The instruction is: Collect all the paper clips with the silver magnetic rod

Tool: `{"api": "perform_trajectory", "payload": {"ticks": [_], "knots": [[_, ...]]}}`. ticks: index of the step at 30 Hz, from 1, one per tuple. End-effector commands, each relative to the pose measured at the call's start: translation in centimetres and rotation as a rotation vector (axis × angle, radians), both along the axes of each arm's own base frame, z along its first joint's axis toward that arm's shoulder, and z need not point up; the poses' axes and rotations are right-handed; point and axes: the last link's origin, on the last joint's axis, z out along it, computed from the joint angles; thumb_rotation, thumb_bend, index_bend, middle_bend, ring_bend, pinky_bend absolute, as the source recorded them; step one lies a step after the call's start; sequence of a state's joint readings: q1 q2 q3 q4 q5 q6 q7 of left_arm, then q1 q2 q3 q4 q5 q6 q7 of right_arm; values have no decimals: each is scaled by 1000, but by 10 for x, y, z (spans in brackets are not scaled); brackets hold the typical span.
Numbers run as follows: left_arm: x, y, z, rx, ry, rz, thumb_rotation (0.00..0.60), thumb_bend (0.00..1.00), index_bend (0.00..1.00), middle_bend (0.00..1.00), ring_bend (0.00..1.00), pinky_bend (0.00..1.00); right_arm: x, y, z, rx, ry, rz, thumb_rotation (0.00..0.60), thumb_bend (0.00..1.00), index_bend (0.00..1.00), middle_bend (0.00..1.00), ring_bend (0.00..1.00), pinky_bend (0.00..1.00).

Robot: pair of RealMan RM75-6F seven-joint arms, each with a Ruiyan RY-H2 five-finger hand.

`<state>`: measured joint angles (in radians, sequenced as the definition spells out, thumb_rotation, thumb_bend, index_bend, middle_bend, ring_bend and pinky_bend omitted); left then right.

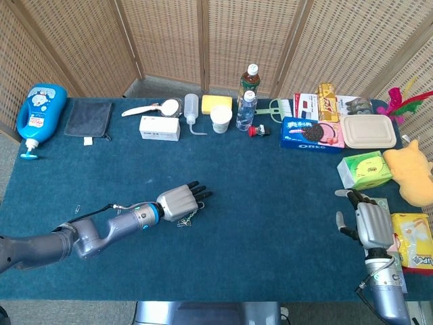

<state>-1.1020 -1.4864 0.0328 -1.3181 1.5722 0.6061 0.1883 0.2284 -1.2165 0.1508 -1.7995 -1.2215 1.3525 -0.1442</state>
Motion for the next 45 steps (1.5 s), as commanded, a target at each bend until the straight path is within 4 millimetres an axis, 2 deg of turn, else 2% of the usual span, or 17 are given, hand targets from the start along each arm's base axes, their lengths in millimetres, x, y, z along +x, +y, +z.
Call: {"api": "perform_trajectory", "payload": {"ticks": [1,8,19,34,40,45], "knots": [[-4,0,4,5,5,9,600,777,264,0,0,74,0,0,0,1,-2,1,600,509,296,293,286,332],[-1,-1,8,16,-26,8,600,774,265,0,0,68,0,1,0,1,-8,2,600,509,297,293,286,334],[10,-5,-6,-13,1,-24,600,772,264,0,0,65,-2,4,4,-11,-14,-5,600,509,297,293,280,336],[-8,-1,6,17,48,11,600,772,283,0,0,57,1,3,2,-9,-29,2,600,509,296,292,276,337],[-19,-4,19,29,50,36,600,772,283,0,0,57,3,4,1,-9,-32,5,600,509,296,292,274,337],[-19,-7,26,36,14,37,600,772,283,0,0,56,3,4,1,-8,-35,5,600,510,296,292,275,337]]}}
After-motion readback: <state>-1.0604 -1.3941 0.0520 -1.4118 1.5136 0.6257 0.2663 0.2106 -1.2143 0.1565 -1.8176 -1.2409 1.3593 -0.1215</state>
